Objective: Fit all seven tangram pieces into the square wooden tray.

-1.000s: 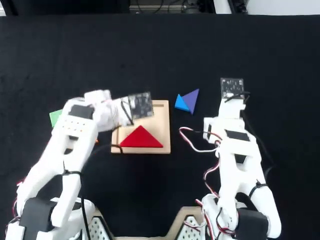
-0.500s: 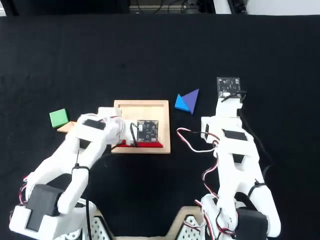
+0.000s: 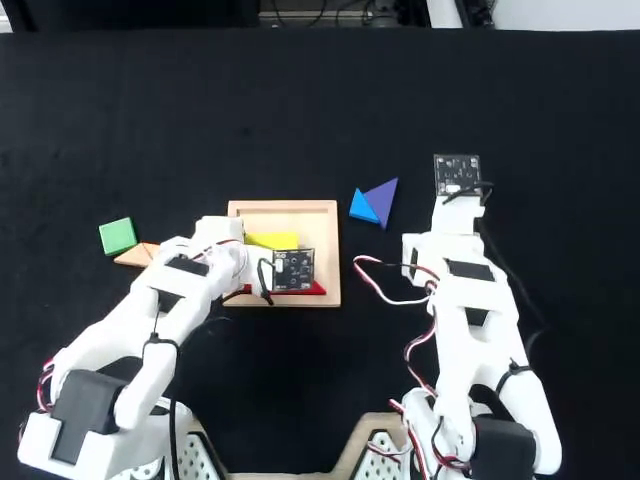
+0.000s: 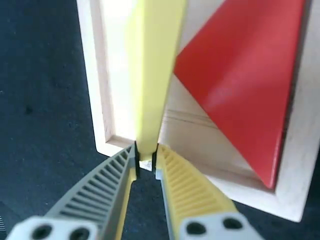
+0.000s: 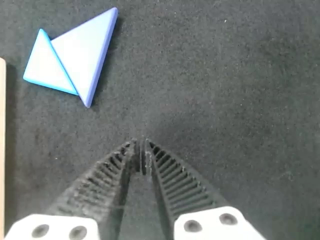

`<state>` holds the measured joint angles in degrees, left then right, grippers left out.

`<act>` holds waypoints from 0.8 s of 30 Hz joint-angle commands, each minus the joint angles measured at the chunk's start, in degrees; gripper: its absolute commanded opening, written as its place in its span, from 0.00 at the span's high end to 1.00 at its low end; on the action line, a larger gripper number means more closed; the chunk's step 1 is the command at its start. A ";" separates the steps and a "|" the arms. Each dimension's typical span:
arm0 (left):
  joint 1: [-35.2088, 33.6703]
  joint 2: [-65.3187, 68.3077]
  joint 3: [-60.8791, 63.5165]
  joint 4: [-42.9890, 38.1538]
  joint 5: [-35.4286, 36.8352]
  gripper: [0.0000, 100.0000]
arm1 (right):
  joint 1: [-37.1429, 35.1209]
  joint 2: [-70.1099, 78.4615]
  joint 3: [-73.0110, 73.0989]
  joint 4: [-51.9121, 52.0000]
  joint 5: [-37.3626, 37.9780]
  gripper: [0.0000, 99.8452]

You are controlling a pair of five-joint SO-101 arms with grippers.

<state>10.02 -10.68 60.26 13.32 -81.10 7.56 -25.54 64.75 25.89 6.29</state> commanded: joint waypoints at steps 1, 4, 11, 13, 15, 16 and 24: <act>-2.77 -0.09 0.13 -0.18 -1.41 0.97 | -0.79 -1.54 -2.24 -1.05 -0.26 0.96; -3.47 -0.09 0.04 -0.09 0.97 0.92 | -0.79 -1.54 -2.24 -1.14 -0.26 0.96; -3.38 -0.44 -0.40 -0.09 5.80 0.71 | -0.79 -1.54 -2.24 -1.14 -0.18 0.96; -3.38 -2.55 0.04 -0.09 6.07 0.73 | -0.79 -1.54 -2.24 -1.14 -0.18 0.96; -3.38 -5.89 0.75 0.44 6.15 0.73 | -0.79 -1.54 -2.24 -1.14 -0.18 0.96; -3.38 -7.82 0.92 1.32 6.15 0.73 | -0.79 -1.54 -2.24 -1.14 -0.18 0.96; -0.84 -19.96 0.40 2.81 20.40 0.74 | -0.79 -1.54 -2.24 -1.14 -0.18 0.96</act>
<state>7.56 -24.92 62.64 15.87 -71.78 7.56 -25.54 64.75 25.89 6.29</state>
